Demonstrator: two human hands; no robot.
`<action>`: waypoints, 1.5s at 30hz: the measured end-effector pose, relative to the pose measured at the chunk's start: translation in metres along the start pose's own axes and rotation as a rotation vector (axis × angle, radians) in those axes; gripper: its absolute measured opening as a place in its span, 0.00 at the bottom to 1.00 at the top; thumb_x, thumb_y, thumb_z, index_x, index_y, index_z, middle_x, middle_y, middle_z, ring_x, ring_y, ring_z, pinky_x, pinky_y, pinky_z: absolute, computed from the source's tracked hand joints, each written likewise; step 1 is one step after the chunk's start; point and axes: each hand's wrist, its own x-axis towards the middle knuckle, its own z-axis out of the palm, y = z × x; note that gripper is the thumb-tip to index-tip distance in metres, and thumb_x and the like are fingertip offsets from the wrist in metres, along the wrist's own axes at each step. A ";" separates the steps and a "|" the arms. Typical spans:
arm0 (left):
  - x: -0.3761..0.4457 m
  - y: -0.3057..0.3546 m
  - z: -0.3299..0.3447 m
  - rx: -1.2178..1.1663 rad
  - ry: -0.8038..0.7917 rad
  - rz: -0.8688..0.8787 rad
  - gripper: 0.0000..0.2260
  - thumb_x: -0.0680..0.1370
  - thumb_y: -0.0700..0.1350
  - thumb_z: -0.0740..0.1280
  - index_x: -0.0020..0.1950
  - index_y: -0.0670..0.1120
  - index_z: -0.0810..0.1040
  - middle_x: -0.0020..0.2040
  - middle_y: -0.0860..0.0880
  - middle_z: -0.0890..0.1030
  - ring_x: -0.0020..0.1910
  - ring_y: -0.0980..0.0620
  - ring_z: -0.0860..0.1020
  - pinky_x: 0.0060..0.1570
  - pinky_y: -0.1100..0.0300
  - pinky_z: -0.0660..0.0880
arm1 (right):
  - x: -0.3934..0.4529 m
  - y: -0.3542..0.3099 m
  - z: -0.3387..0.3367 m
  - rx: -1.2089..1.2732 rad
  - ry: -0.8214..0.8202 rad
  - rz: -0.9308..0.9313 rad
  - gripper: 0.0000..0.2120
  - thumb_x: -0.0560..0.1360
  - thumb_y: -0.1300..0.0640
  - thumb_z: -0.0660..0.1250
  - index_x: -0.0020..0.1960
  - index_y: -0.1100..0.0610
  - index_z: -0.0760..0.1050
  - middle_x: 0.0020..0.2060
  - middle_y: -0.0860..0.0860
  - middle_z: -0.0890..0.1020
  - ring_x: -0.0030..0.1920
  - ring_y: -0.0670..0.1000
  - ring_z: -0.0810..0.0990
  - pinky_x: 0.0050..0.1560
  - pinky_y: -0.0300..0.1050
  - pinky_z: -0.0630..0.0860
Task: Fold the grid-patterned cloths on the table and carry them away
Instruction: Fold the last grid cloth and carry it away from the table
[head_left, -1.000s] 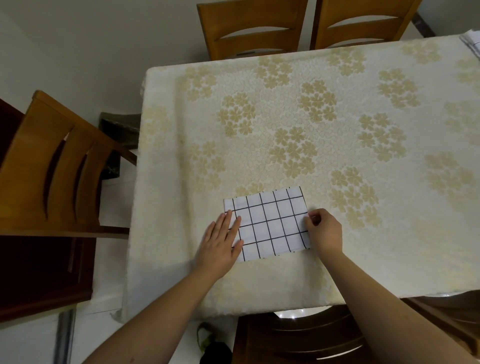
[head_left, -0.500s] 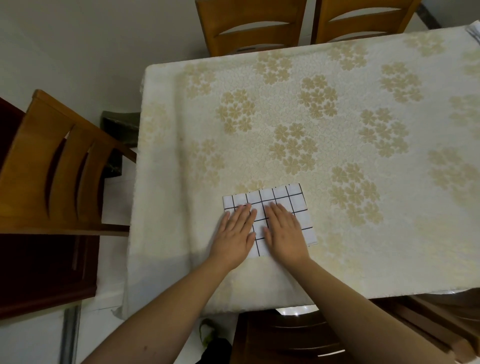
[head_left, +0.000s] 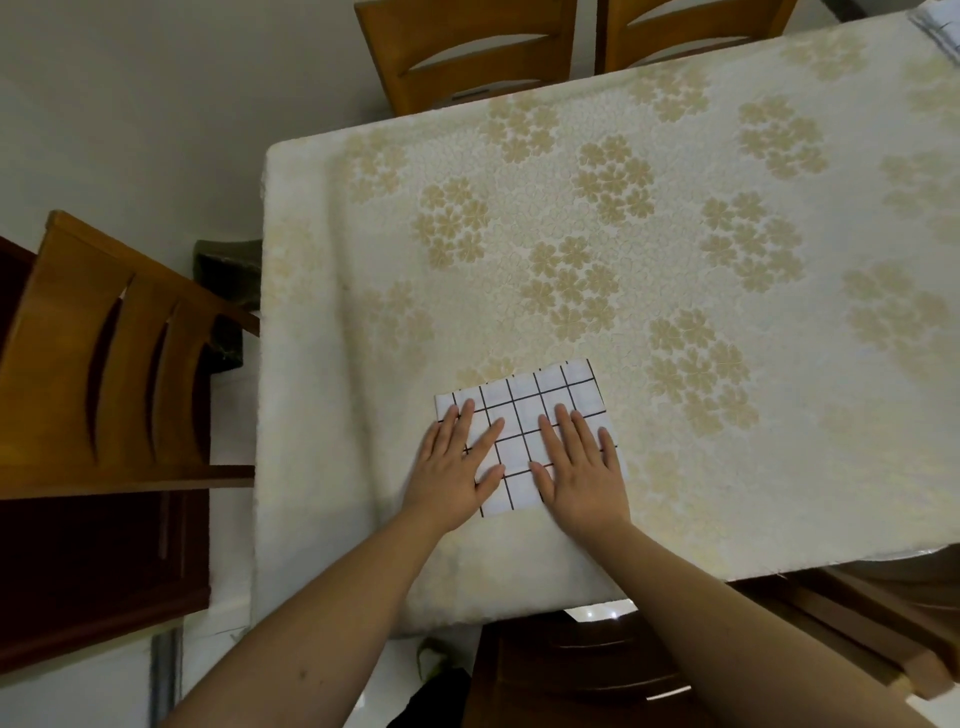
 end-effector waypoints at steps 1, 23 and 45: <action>0.000 0.001 -0.002 0.002 -0.020 -0.004 0.28 0.80 0.65 0.42 0.77 0.61 0.38 0.78 0.49 0.33 0.76 0.49 0.32 0.75 0.51 0.37 | 0.001 0.000 -0.001 0.001 -0.008 -0.006 0.30 0.81 0.40 0.46 0.79 0.51 0.45 0.78 0.51 0.46 0.78 0.52 0.44 0.75 0.56 0.45; 0.073 0.007 -0.063 -0.241 0.090 -0.146 0.15 0.80 0.49 0.63 0.65 0.49 0.75 0.66 0.45 0.70 0.65 0.43 0.67 0.63 0.50 0.64 | -0.075 -0.059 -0.028 0.616 0.036 0.566 0.11 0.79 0.54 0.60 0.54 0.54 0.79 0.44 0.50 0.81 0.42 0.52 0.79 0.41 0.44 0.72; 0.073 -0.017 -0.085 -0.775 -0.254 -0.159 0.16 0.79 0.44 0.67 0.66 0.42 0.72 0.64 0.42 0.76 0.61 0.44 0.75 0.54 0.54 0.74 | -0.060 -0.088 -0.045 1.617 0.218 1.221 0.04 0.78 0.62 0.63 0.49 0.61 0.76 0.33 0.55 0.79 0.28 0.49 0.75 0.27 0.40 0.68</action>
